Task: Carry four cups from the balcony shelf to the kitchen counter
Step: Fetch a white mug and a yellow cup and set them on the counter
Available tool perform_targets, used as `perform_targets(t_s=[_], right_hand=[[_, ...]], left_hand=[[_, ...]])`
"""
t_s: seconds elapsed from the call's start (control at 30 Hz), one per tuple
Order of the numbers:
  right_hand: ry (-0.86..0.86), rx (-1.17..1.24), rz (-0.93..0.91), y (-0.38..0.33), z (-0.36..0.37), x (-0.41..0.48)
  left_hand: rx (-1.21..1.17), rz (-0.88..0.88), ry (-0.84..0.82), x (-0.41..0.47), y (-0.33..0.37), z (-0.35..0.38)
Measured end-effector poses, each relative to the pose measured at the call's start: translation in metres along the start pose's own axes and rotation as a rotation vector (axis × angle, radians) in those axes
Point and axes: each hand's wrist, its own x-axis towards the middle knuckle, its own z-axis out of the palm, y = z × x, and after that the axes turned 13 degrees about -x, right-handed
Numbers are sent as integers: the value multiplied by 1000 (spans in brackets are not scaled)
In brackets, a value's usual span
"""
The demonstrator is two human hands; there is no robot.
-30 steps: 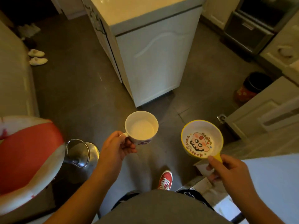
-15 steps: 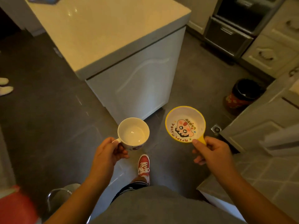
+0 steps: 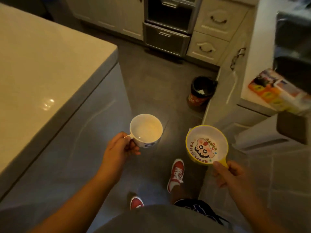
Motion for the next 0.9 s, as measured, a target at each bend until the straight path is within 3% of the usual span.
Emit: perform_targets(t_s=[0.13, 0.37, 0.67, 0.9], right_hand=[[72, 27, 38, 8, -24, 51], [-1, 22, 29, -12, -53, 153], [-124, -80, -97, -101, -41, 288], [-203, -131, -161, -185, 1, 390]], left_hand=[[-20, -49, -41, 59, 1, 72], [6, -41, -35, 124, 14, 158], [121, 13, 110, 182, 46, 148], [4, -6, 213, 280, 81, 142]])
